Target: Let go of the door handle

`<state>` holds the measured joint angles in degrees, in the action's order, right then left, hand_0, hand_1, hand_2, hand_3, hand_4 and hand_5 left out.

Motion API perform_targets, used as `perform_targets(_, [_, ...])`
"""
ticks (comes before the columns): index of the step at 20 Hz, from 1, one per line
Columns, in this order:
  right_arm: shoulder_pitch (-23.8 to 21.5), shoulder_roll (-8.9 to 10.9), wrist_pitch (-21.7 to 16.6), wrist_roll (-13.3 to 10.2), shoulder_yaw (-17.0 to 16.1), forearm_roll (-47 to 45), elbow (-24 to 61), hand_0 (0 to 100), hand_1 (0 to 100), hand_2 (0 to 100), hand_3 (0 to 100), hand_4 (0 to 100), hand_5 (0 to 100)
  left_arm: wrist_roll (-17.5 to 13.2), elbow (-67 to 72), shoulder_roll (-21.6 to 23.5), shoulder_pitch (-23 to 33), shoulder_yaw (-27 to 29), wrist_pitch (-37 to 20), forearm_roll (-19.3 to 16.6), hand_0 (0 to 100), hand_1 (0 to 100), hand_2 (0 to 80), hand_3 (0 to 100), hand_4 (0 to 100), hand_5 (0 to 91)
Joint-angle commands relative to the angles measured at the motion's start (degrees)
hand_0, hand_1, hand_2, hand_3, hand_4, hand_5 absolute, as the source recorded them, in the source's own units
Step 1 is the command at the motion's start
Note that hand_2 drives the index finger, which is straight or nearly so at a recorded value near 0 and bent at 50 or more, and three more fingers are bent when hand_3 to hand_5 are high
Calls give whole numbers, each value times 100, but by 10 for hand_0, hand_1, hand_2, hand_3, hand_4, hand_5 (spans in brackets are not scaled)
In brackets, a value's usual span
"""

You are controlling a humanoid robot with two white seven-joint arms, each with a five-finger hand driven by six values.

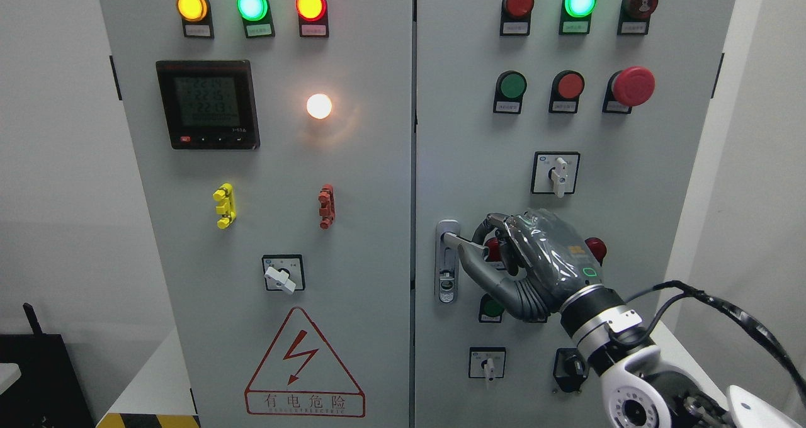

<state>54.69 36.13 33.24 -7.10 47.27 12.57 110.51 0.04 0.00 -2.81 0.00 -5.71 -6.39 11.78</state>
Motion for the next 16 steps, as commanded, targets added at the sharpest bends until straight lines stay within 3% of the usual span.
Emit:
perform_targets(1, [-29, -10, -1, -2, 1, 0, -3, 517, 99, 491, 1000, 1000, 1000, 5, -167, 0, 176, 0, -3, 0, 120, 389, 0, 0, 0, 0])
perform_targets(16, [-55, -10, -1, -10, -7, 0, 14, 519, 100, 511, 1000, 1000, 1000, 5, -176, 0, 176, 0, -3, 0, 120, 389, 0, 0, 0, 0])
